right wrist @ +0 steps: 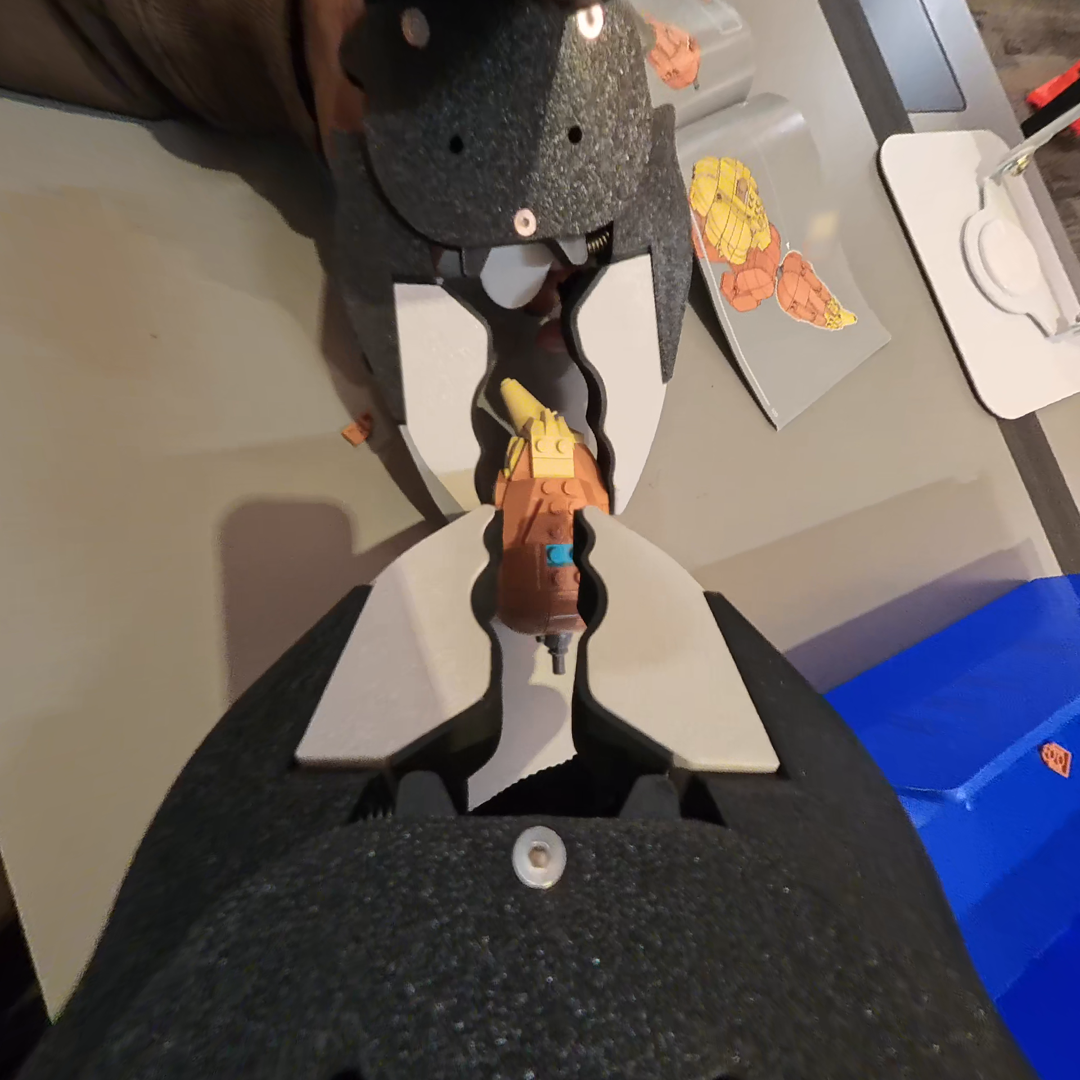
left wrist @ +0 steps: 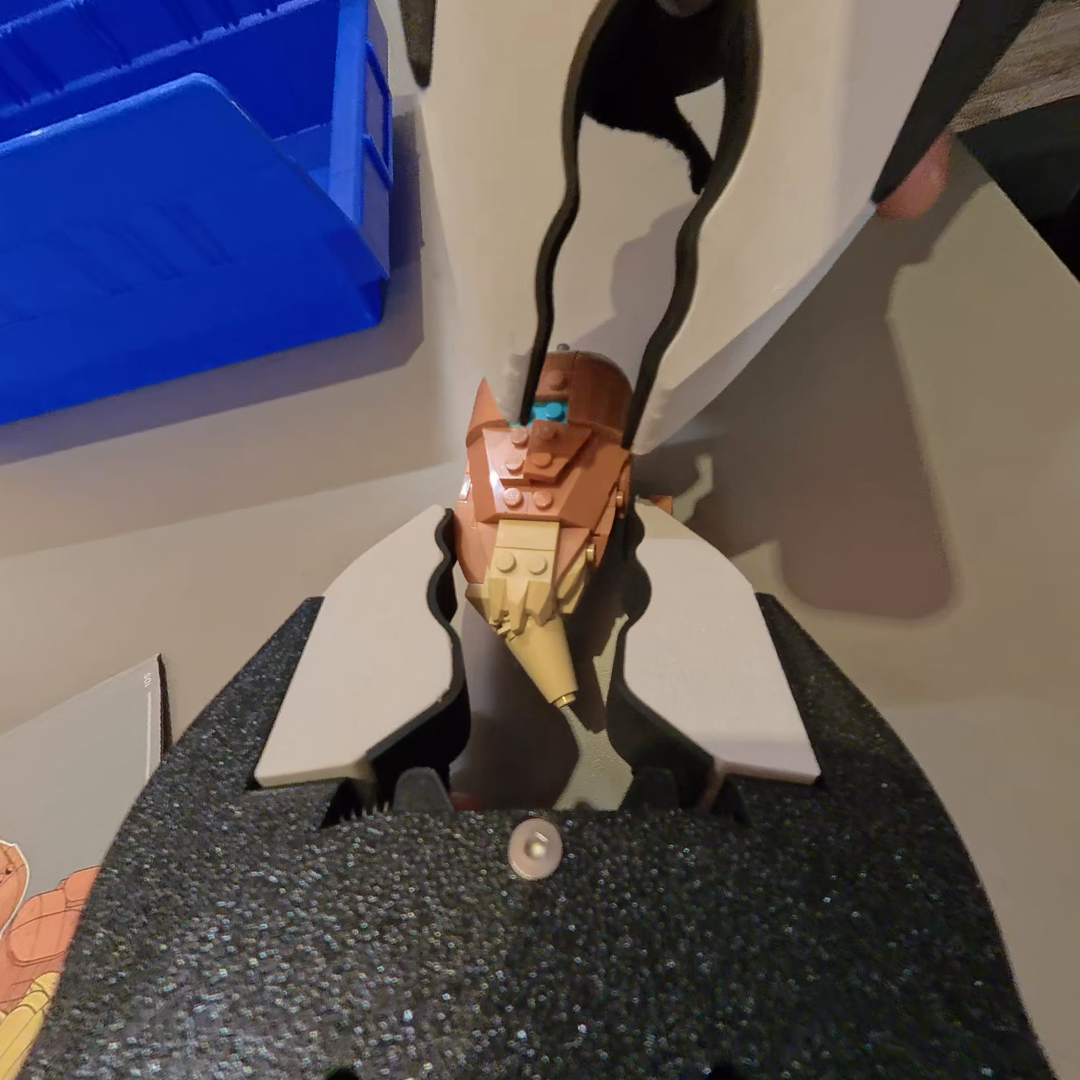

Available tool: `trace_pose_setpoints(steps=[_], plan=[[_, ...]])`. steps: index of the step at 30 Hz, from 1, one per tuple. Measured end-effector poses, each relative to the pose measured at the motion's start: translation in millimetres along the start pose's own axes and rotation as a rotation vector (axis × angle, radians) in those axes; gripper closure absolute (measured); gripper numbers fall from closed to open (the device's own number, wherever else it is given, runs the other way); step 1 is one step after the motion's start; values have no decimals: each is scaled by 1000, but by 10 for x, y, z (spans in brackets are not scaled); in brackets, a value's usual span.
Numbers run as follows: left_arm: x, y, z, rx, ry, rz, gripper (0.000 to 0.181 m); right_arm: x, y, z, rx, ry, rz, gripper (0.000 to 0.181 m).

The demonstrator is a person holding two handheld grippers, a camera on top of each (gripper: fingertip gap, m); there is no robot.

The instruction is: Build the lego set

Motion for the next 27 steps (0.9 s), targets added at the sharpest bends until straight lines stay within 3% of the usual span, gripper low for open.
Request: trace_pose_setpoints(steps=[16, 22, 27], plan=[[16, 4, 9, 2, -6, -1, 126, -36, 23, -42, 19, 20, 0, 158], [45, 18, 43, 1, -32, 7, 126, -44, -33, 54, -18, -47, -9, 146], [83, 48, 135, -6, -68, 17, 126, -168, -140, 160, -32, -208, -183, 120]])
Point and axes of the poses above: each gripper's, where its closed fingertips meet, z back along the fingers, x out of its top, y = z × x across the jaws, the point moved 4 cm from there along z, back along the fingers, and after that the axes turned 8 degrees about -y, right-handed, at the moved point
